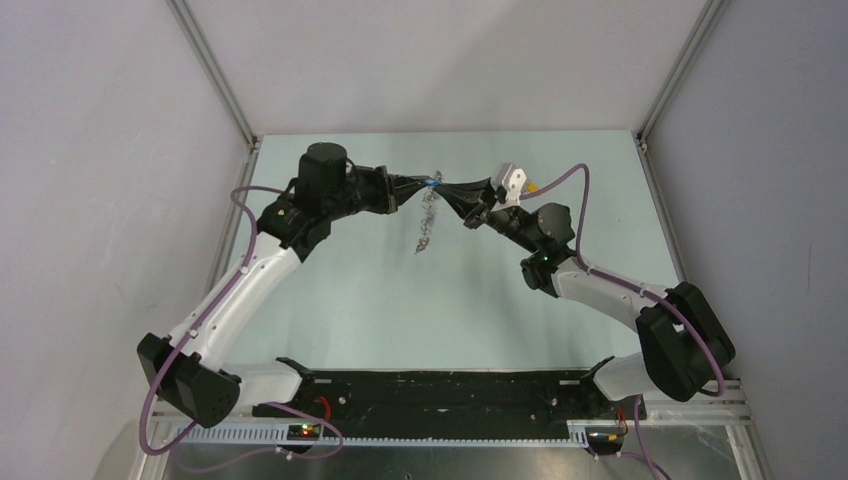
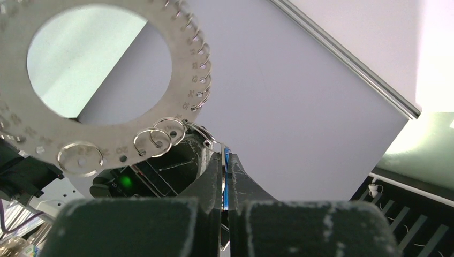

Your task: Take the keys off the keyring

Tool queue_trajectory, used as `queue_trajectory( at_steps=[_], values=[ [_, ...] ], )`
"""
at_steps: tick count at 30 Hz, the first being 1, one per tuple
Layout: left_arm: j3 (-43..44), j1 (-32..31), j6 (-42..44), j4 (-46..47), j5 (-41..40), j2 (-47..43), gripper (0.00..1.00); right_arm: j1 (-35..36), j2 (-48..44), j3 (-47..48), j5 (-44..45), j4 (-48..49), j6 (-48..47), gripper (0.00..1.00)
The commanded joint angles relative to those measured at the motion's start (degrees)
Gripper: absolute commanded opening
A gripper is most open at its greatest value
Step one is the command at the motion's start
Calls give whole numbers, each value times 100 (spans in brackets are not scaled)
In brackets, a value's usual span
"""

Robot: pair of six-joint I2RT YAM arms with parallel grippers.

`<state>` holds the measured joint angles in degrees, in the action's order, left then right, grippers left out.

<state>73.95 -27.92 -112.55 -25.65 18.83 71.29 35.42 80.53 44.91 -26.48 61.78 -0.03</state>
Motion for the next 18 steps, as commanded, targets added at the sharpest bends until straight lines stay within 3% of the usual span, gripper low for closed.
queue_trajectory(
  at_steps=[1,9,17,18],
  values=[
    [171,148,-54,363,4,-310,0,-44,-235,-308,292,355,92,0],
    [125,186,-23,367,46,-332,0,66,-256,-1041,146,1794,-331,0],
    [66,199,5,360,78,-309,0,194,-353,-1432,342,2387,-1076,0],
    [62,199,10,366,82,-300,0,207,-389,-1445,357,2394,-1183,4]
  ],
)
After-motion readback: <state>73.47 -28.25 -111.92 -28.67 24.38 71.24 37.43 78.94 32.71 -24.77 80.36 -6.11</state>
